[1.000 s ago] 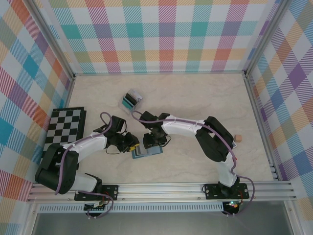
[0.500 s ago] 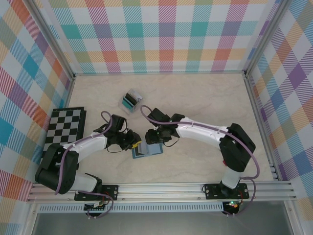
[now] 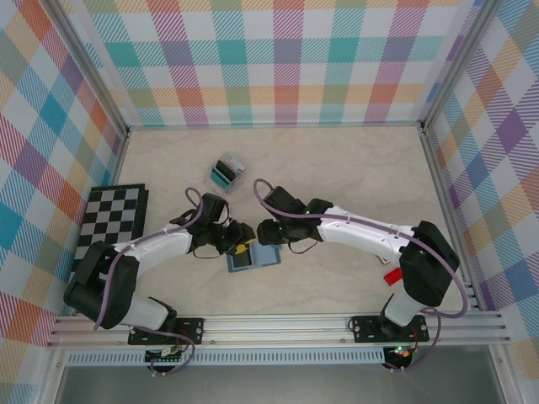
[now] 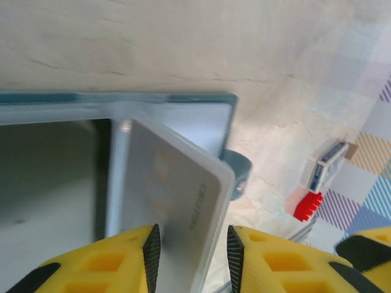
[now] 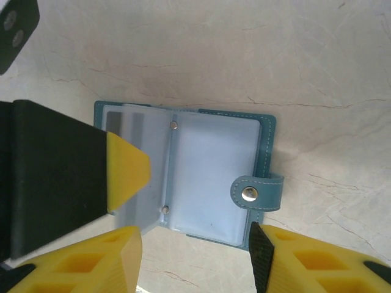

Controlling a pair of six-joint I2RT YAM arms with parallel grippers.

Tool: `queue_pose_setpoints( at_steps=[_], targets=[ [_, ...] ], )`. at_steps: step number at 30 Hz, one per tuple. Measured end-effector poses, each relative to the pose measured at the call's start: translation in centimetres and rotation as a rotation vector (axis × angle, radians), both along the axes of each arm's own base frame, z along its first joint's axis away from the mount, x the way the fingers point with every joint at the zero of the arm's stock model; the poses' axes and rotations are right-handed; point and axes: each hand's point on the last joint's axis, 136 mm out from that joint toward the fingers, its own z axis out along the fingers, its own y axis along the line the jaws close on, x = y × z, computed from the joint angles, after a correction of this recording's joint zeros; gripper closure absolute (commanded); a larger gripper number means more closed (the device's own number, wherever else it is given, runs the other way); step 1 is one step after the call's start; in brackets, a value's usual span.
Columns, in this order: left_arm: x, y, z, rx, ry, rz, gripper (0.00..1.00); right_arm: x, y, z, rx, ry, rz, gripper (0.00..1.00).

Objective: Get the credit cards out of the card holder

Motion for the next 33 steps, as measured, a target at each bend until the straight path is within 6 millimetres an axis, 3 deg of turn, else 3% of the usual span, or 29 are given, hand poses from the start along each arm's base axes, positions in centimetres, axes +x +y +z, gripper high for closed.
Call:
queue_pose_setpoints(
  at_steps=[4,8,12,18,27,33],
  targets=[
    [0.2,-1.5,0.2,-0.023,-0.001,-0.021,0.55,0.0,-0.8,-0.1,-0.008,-0.006,-0.026,0.48],
    [0.3,-1.6,-0.1,-0.013,0.011,-0.021,0.54,0.0,-1.4,0.5,-0.003,-0.022,-0.045,0.48],
    [0.9,-1.3,0.5,-0.01,0.003,-0.01,0.54,0.0,-1.5,0.8,0.004,-0.031,-0.048,0.49],
    [1.7,0.7,0.5,0.028,-0.008,0.042,0.64,-0.4,-1.1,0.6,0.012,-0.009,-0.018,0.58],
    [-0.1,2.7,-1.9,0.055,0.049,0.099,0.77,-0.1,1.9,-2.6,-0.028,0.095,0.058,0.82],
    [0.4,2.2,-1.8,0.026,0.039,0.095,0.79,-0.3,2.4,-5.0,-0.076,0.156,0.071,0.86]
  ],
)
